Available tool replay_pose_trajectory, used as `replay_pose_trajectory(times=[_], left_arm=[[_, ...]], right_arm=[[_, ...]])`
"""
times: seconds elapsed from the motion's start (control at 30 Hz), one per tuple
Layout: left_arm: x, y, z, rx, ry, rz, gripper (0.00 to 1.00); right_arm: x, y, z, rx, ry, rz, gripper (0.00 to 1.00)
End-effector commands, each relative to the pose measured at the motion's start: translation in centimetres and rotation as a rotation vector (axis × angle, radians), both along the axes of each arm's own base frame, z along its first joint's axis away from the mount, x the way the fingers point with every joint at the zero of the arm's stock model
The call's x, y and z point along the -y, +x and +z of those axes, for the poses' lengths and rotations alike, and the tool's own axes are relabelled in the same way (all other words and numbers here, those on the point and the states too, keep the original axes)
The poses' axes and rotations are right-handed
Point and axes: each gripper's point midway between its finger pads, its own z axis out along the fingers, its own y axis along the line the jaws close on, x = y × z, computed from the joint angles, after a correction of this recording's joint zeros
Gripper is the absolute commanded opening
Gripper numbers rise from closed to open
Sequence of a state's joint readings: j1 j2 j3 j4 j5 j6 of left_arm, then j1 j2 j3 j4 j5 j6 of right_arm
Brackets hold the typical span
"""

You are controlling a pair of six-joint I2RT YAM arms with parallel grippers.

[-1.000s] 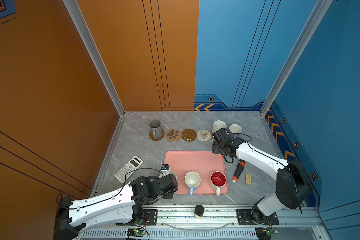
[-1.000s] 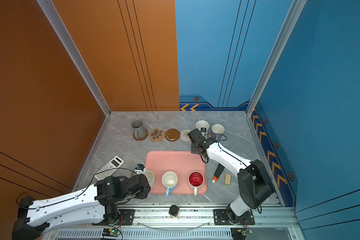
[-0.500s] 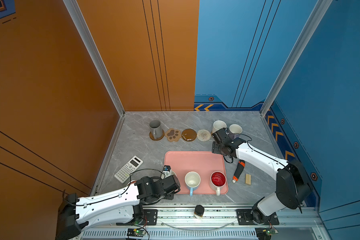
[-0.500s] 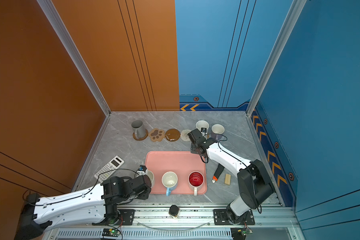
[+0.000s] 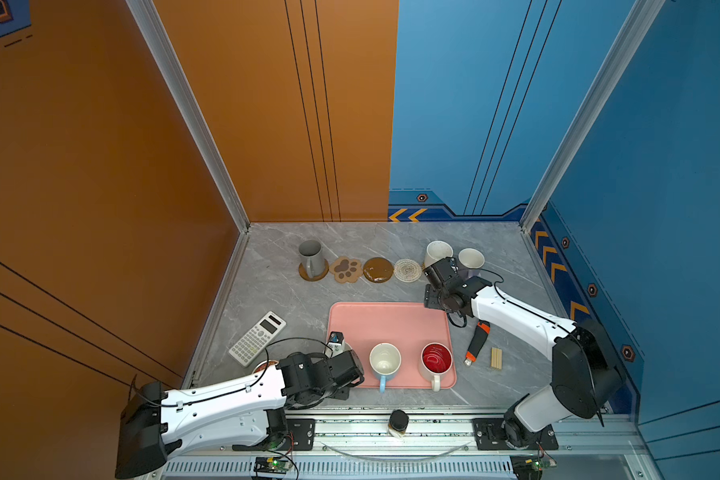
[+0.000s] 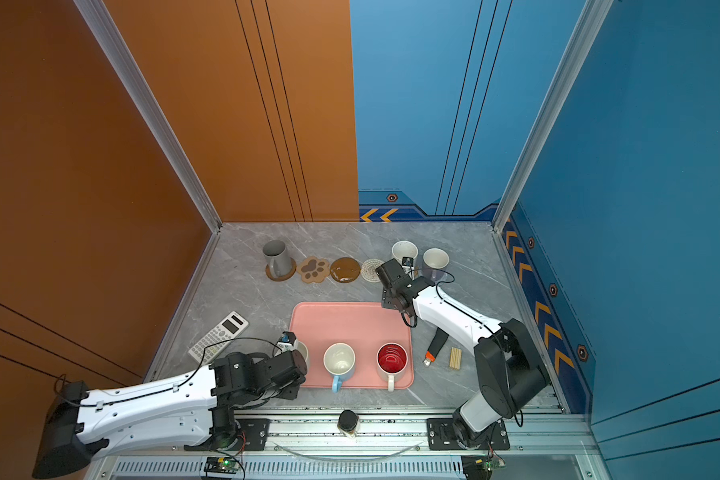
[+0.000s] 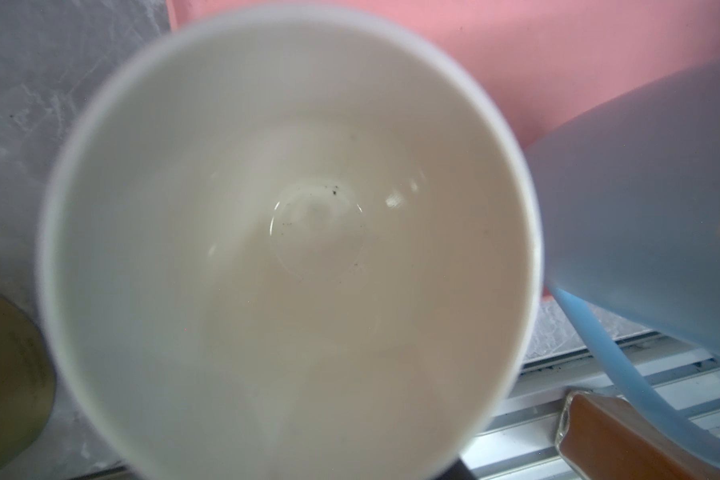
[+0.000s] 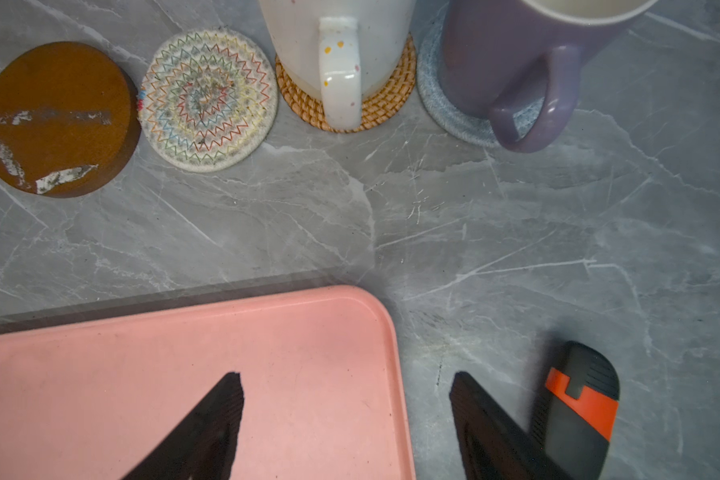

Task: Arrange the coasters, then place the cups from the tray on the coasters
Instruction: 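Lower the left gripper onto the plain white mug rim and close it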

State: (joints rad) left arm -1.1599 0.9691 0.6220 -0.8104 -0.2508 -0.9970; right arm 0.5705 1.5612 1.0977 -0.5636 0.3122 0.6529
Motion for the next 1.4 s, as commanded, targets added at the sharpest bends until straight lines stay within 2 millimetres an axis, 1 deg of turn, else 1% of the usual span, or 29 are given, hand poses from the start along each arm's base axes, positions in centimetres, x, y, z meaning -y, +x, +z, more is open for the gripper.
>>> replay_pose_trajectory(times=[0.0, 0.13, 0.33, 0.53, 0.9, 1.1, 1.37], left_arm=[[-0.5, 0.1, -0.6, 0.009, 0.024, 0.010, 0.34], [-0.4, 0.2, -0.7, 0.008, 0.033, 0.010, 0.31], [-0.5, 0.3, -1.1, -0.002, 0.058, 0.010, 0.32], [-0.5, 0.5, -1.0, 0.006, 0.065, 0.013, 0.30], [-0.7, 0.6, -1.2, 0.004, 0.068, 0.019, 0.13], [-0.7, 0.6, -1.1, 0.006, 0.065, 0.020, 0.00], [-0.3, 1.1, -0.1, 0.028, 0.065, 0.012, 0.00]], right_arm=[[0.4, -0.1, 0.5, 0.020, 0.002, -0.021, 0.77], [0.4, -0.1, 0.5, 0.019, 0.003, -0.020, 0.78], [0.4, -0.1, 0.4, 0.016, 0.003, -0.019, 0.78], [0.4, 0.0, 0.4, 0.017, 0.002, -0.020, 0.78], [0.4, -0.1, 0.3, 0.014, 0.005, -0.022, 0.78], [0.5, -0.2, 0.4, 0.017, 0.005, -0.024, 0.78], [0.7, -0.3, 0.7, 0.025, 0.008, -0.026, 0.78]])
